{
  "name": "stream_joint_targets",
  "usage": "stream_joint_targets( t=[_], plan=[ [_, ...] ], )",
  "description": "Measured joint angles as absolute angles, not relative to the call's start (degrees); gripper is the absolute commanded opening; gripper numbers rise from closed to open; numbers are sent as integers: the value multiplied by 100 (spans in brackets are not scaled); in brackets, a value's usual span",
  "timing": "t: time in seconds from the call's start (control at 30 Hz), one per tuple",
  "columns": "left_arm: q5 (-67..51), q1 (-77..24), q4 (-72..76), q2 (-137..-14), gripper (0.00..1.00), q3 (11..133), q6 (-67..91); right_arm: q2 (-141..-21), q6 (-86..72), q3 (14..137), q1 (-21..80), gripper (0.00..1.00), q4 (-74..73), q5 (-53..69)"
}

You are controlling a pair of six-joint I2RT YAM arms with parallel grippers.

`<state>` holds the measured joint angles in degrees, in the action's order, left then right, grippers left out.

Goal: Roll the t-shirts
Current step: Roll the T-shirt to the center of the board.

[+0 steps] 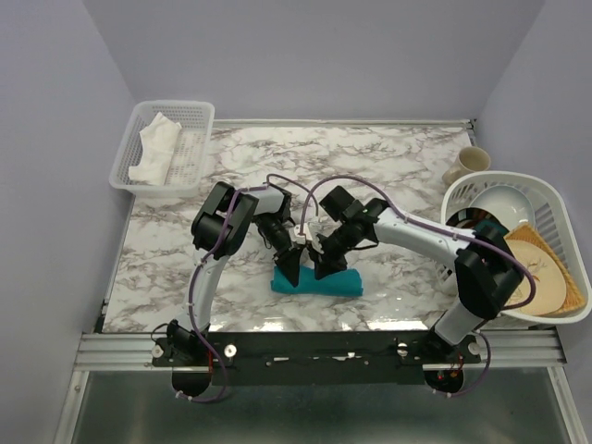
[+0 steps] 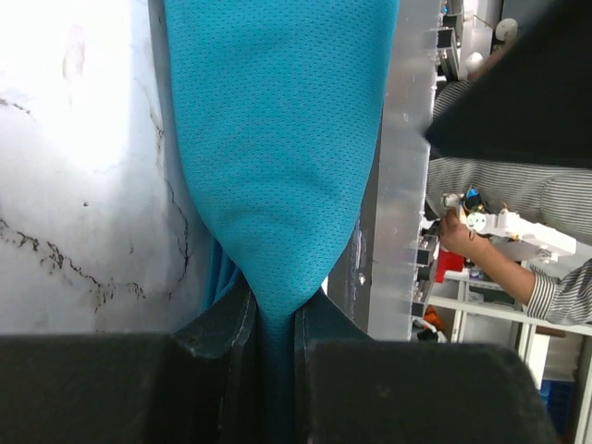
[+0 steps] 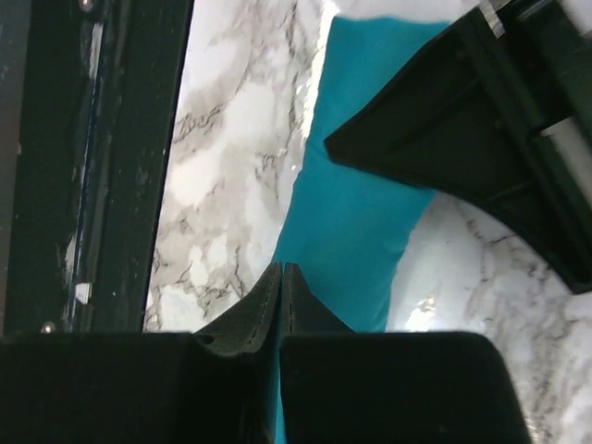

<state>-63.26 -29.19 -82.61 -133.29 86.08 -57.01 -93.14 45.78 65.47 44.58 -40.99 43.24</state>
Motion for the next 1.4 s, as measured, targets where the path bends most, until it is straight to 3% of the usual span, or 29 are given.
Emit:
stream_joint_targets(
  t=[0.57, 0.87, 0.9, 0.93, 1.1, 1.4],
  plan=[
    [-6324, -2921, -8171, -13329, 10, 8573, -5306, -9863, 5710, 5754, 4469, 10, -4504, 3524],
    [-6331, -2921, -7972, -13308, 10, 8495, -4947, -9861, 5992, 5839, 3872, 12, -4766, 3546],
    [-6331, -2921, -7959, -13308, 10, 8495, -4912, -9861, 6038, 5900, 3785, 15, -4864, 3557],
    [-6329, -2921, -7950, -13308, 10, 8495, -4869, -9854, 6101, 5983, 3701, 99, -4989, 3564],
    [-6326, -2921, -7953, -13310, 10, 8506, -4814, -9668, 6353, 6080, 3544, 100, -5321, 3607],
    [-6300, -2915, -8136, -13384, 11, 8615, -4967, -7723, 6243, 4941, 3540, 100, -4442, 3583]
  ],
)
